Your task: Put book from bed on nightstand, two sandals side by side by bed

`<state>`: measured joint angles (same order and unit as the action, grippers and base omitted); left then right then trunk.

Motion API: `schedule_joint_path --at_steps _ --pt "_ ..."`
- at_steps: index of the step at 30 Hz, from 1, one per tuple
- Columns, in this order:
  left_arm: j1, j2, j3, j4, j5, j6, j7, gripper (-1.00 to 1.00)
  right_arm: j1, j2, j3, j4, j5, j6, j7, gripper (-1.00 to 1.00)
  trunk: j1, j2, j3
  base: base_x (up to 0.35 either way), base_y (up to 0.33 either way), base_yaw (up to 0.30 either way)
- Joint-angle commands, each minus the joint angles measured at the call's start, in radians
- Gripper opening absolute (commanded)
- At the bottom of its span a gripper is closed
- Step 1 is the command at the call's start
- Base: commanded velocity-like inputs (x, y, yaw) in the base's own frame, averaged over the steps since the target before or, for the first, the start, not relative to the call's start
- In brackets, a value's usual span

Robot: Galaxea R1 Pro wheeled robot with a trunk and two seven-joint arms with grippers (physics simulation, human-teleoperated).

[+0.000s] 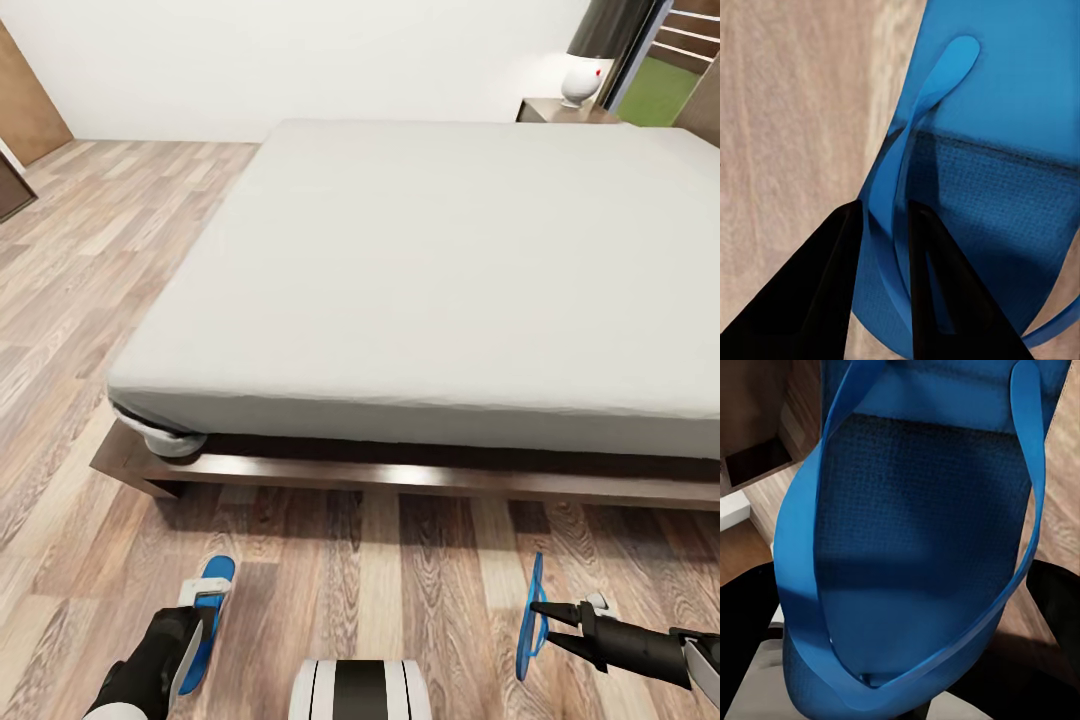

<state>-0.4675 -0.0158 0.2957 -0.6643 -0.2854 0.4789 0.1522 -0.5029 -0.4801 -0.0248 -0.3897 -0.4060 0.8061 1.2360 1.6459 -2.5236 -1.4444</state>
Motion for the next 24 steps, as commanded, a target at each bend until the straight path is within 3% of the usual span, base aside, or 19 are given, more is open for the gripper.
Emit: schedule_joint_path --at_steps 1,7,16,24 --pt "0.000 -0.002 0.003 -0.001 -0.004 -0.009 0.001 -1.00 0.000 0.000 -0.002 0.000 0.000 0.007 0.002 -1.00 0.000 0.000 -0.001 0.192 0.004 0.000" --pt "-0.001 -0.003 0.003 -0.001 -0.004 -0.040 0.001 -1.00 0.000 0.000 -0.002 0.000 0.000 0.007 0.002 -1.00 0.000 0.000 -0.001 0.239 0.001 0.000" --pt "0.000 -0.004 0.002 0.005 -0.004 -0.039 0.002 -1.00 0.000 0.000 -0.001 0.000 0.000 0.007 0.002 -1.00 0.000 0.000 -0.001 0.018 0.000 0.000" --pt "0.000 -0.004 0.002 0.008 -0.004 -0.040 0.003 -1.00 0.000 0.000 -0.002 0.000 0.000 0.007 0.002 -1.00 0.004 -0.002 -0.032 0.000 0.000 0.000"
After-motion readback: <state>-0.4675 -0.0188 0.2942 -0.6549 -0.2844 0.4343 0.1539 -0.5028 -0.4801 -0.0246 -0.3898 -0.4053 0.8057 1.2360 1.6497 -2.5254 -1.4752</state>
